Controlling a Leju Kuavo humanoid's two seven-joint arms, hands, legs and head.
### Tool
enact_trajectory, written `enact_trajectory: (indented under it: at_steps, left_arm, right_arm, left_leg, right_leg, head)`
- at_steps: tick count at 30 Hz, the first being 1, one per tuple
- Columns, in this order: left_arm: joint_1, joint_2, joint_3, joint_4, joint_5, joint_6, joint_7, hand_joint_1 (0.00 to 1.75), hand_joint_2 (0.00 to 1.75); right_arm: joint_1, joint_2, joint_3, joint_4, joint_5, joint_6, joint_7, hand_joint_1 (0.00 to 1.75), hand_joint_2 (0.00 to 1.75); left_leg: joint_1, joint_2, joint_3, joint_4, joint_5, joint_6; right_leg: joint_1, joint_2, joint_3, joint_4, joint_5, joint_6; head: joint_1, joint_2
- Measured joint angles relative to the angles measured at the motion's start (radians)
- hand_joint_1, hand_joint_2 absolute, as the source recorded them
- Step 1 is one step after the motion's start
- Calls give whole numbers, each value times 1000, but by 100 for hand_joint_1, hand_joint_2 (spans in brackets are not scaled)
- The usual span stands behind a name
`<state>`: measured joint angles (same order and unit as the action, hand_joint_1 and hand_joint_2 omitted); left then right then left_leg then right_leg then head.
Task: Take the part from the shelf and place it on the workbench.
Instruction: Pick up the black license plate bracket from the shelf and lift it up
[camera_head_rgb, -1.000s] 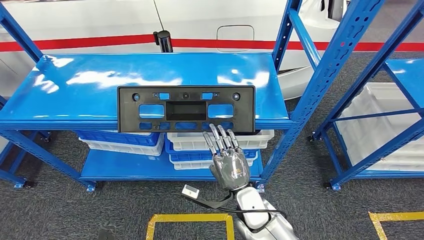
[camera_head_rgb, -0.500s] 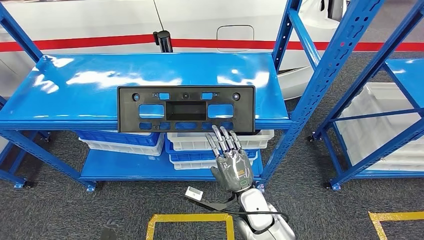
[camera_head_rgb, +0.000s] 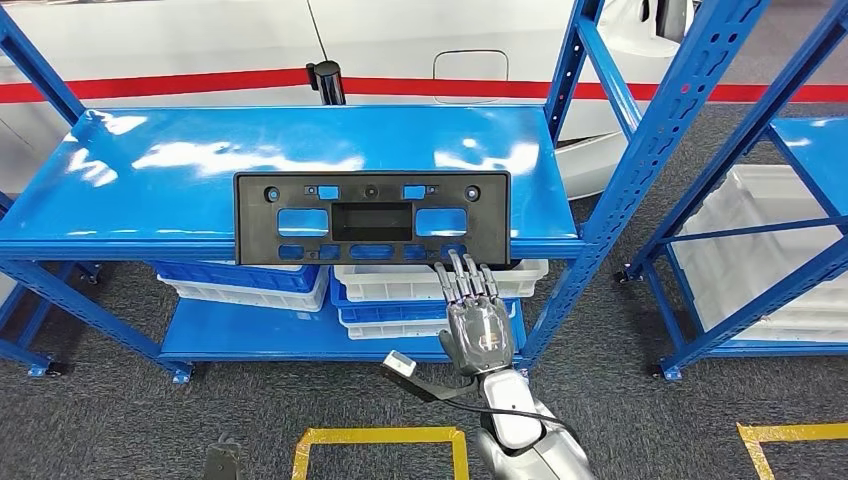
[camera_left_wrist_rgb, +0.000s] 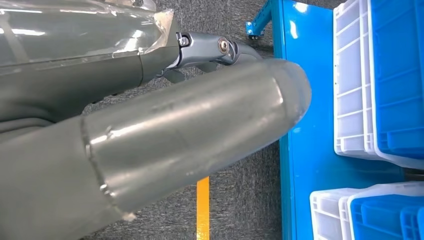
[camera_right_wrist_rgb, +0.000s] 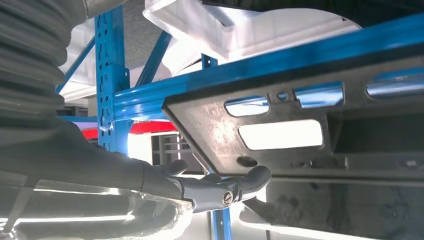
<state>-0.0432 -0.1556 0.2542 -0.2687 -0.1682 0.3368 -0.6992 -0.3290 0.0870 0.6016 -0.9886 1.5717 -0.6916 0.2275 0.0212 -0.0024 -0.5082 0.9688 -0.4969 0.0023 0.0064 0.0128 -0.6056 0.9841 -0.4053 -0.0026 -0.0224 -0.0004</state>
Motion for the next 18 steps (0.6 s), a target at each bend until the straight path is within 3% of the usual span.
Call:
enact_trajectory:
  at_steps: [18]
  left_arm:
    - [-10,3,-17,13,0,-4,0,0,0]
  right_arm:
    - [-63,0,-9,83,0,0,-23,0,175]
  left_leg:
    - [0,0,0,0,0,0]
  right_leg:
    - [0,0,0,0,0,0]
  head:
    - [0,0]
